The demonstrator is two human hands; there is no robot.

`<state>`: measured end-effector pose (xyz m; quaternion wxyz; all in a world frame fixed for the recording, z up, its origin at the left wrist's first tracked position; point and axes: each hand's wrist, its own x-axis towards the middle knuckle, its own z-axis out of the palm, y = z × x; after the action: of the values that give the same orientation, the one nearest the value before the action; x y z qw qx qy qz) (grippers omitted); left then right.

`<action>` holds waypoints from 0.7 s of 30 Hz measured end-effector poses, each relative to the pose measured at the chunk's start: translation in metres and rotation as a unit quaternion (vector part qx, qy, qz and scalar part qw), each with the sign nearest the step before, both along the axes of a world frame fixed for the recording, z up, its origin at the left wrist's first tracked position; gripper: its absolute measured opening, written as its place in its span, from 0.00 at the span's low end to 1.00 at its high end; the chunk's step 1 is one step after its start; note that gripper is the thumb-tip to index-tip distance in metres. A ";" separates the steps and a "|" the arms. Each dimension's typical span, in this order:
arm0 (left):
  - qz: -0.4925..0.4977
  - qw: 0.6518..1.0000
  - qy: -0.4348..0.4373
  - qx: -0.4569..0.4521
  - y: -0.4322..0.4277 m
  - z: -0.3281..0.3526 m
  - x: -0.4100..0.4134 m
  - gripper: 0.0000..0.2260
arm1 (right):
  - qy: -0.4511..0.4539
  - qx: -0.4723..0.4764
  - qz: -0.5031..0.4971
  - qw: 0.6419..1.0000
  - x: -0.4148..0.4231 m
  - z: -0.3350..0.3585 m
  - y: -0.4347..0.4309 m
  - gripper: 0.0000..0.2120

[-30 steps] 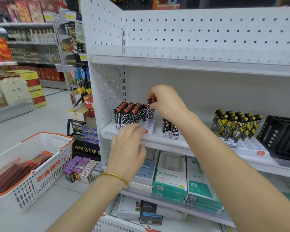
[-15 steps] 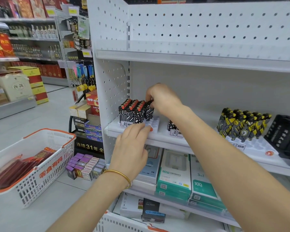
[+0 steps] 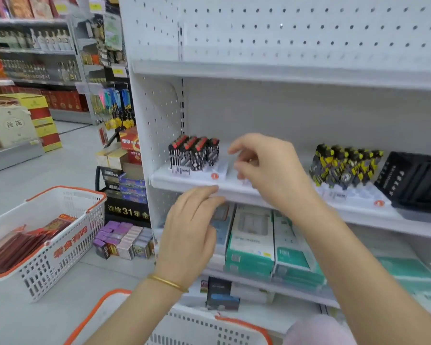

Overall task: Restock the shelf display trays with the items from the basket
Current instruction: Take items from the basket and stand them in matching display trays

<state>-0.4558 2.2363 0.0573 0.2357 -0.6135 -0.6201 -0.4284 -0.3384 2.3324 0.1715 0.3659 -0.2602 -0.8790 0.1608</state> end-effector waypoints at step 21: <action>0.182 0.622 -0.257 -0.717 -0.090 -0.418 0.014 0.28 | -0.156 -0.626 -0.059 0.762 0.078 -0.371 -0.055 0.11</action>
<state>-0.4416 2.1463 -0.3606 -0.3741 -0.3275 -0.8653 0.0632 -0.2599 2.2770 -0.1996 -0.0122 -0.5045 -0.6106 0.6103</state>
